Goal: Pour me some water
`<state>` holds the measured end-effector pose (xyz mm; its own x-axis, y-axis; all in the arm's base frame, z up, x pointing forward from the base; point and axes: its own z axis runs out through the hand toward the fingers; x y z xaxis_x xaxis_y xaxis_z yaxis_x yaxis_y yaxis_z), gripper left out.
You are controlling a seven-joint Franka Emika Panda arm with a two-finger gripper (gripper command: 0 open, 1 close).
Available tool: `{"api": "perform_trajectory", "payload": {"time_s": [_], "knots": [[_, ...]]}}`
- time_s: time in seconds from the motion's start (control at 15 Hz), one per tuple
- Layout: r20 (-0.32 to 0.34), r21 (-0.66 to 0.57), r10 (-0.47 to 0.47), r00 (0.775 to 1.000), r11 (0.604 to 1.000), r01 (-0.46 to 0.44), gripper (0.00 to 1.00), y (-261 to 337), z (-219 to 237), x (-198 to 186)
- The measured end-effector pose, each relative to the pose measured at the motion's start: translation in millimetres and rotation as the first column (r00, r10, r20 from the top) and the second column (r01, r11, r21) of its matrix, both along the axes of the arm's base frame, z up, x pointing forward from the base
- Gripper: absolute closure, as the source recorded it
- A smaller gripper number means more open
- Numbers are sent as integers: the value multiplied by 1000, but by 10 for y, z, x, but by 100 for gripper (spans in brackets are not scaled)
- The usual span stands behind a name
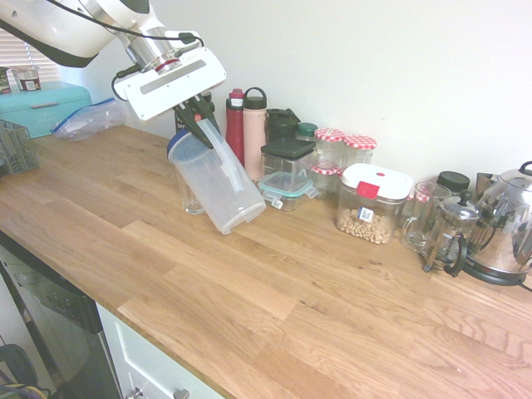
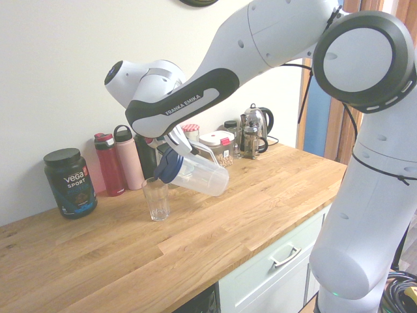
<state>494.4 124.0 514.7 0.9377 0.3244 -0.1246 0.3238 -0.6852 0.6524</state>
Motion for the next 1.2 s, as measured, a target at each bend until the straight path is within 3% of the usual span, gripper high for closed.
{"api": "perform_trajectory", "payload": {"time_s": [0.93, 1.07, 1.2], "knots": [[-24, -95, 24, 999, 995, -26, 100, 192, 23, 51], [3, -50, 5, 1000, 999, -5, 100, 168, 185, 84], [60, 59, -46, 997, 997, 42, 100, 9, 667, 82]]}}
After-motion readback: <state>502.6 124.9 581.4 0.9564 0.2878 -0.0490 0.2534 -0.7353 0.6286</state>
